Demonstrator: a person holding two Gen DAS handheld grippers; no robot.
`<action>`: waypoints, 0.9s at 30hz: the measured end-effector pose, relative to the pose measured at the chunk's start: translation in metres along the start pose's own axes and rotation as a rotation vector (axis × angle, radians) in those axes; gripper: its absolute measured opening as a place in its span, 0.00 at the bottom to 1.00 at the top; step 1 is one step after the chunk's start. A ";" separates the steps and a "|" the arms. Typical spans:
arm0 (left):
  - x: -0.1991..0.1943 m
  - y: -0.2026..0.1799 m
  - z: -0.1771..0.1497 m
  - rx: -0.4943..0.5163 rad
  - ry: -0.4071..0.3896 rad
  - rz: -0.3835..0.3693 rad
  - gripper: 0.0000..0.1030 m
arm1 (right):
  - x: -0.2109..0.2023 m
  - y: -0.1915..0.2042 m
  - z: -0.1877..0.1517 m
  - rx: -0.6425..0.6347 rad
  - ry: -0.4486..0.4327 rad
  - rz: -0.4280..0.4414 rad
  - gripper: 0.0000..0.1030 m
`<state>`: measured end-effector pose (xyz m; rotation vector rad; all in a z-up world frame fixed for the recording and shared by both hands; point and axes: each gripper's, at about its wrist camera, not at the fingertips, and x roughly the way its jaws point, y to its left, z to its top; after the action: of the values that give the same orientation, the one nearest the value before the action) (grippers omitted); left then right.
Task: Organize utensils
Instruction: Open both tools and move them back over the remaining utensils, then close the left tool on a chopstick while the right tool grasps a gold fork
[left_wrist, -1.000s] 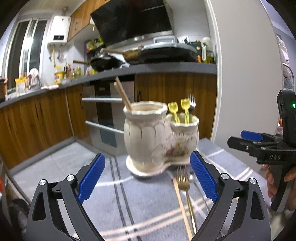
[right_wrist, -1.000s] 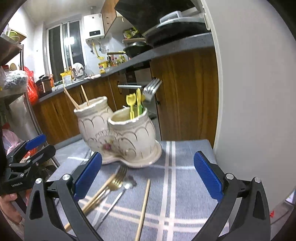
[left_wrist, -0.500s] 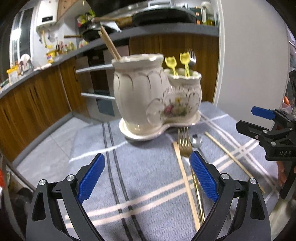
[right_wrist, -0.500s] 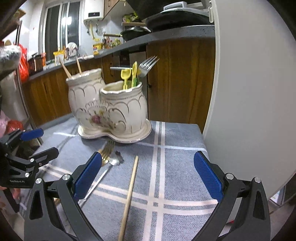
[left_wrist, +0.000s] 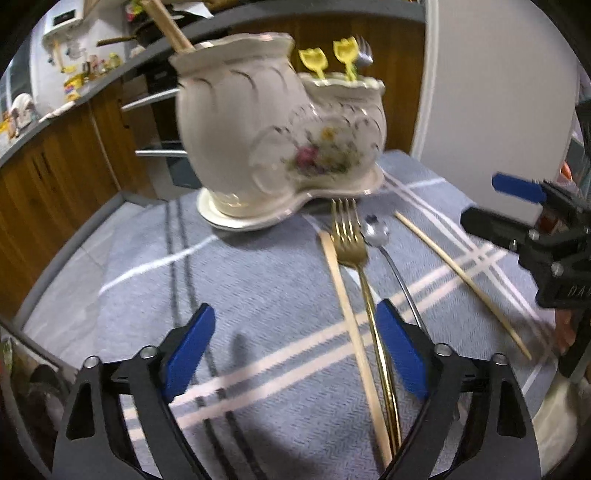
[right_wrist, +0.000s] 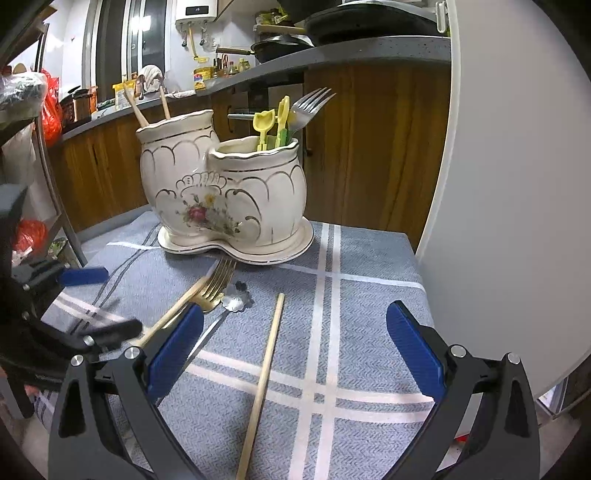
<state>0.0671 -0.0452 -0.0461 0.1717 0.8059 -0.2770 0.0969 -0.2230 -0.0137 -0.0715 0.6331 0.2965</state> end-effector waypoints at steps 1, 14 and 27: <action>0.002 -0.001 0.001 0.002 0.011 -0.004 0.72 | 0.000 0.000 0.000 0.001 0.001 0.002 0.95; 0.006 -0.014 0.000 0.061 0.051 -0.041 0.27 | 0.006 0.005 -0.004 -0.022 0.061 0.054 0.95; -0.001 0.017 -0.004 0.035 0.045 -0.031 0.07 | 0.006 0.056 -0.002 -0.121 0.131 0.117 0.84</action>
<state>0.0689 -0.0277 -0.0478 0.1990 0.8495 -0.3178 0.0833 -0.1682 -0.0173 -0.1714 0.7508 0.4459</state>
